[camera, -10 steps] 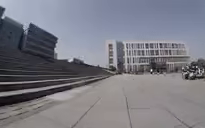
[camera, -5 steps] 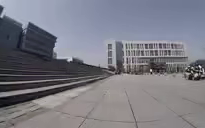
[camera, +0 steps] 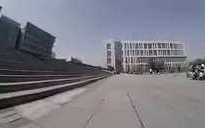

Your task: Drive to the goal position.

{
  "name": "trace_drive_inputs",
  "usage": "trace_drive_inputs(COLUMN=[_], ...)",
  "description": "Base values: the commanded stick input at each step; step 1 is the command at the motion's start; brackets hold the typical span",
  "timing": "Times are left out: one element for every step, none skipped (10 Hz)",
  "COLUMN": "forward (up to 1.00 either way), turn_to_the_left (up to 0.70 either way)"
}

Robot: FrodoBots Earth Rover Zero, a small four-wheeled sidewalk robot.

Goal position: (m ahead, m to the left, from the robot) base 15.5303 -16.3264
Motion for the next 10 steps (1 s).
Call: trace_drive_inputs(forward=[0.85, 0.85, 0.85, 0.85, 0.85, 0.85, 0.85, 0.85, 0.85, 0.85], turn_to_the_left=[0.00, 0.00, 0.00, 0.00, -0.16, -0.23, -0.20, -0.18, -0.15, -0.12])
